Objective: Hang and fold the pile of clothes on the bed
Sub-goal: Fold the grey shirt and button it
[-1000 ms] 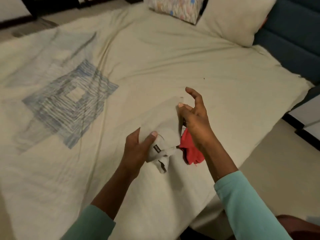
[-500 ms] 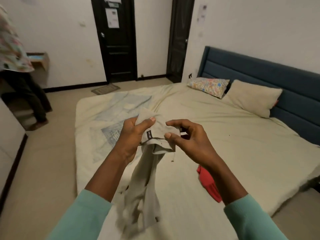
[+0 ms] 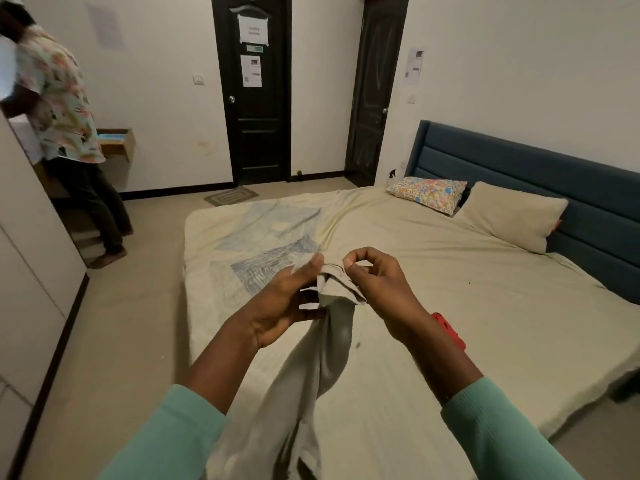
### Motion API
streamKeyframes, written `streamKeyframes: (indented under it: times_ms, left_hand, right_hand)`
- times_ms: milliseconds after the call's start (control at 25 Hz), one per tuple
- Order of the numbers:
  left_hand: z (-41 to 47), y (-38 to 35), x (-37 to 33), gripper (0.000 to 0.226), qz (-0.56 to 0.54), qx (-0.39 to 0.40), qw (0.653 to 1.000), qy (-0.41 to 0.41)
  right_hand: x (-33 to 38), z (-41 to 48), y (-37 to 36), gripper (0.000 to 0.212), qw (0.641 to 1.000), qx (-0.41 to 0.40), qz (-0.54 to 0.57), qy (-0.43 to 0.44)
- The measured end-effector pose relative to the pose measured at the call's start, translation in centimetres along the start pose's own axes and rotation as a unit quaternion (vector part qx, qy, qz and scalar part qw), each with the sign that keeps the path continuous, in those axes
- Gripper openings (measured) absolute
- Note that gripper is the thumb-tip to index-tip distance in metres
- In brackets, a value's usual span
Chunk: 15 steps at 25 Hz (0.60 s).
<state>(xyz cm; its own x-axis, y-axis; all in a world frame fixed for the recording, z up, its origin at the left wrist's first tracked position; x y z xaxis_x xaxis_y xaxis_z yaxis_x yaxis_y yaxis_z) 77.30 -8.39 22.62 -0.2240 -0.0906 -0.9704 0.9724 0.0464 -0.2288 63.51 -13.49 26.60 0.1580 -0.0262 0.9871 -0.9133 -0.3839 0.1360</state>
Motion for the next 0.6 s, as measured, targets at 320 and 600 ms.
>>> streamKeyframes:
  times_ms: [320, 600]
  left_hand:
    - [0.0, 0.0, 2.4, 0.031, 0.050, -0.089, 0.994, -0.030]
    - [2.2, 0.5, 5.7, 0.022, -0.018, -0.158, 0.985, 0.060]
  right_hand:
    - [-3.4, -0.5, 0.7, 0.012, 0.997, 0.038, 0.000, -0.065]
    - [-7.6, 1.8, 7.0, 0.024, 0.978, -0.115, 0.115, -0.133]
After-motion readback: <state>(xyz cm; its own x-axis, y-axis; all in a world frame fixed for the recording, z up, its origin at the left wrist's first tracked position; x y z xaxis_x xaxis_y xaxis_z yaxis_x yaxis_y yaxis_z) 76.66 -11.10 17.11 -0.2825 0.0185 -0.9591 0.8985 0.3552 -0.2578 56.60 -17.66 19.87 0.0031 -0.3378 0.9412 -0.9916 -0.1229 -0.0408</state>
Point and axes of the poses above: each hand's wrist, its own z-axis towards the middle knuckle, its own y-axis out of the back of the hand, x = y × z, the point moved 10 cm from there along z, towards the middle knuckle, and after that the axes turned 11 degrees about -y, right-handed, at the moved point
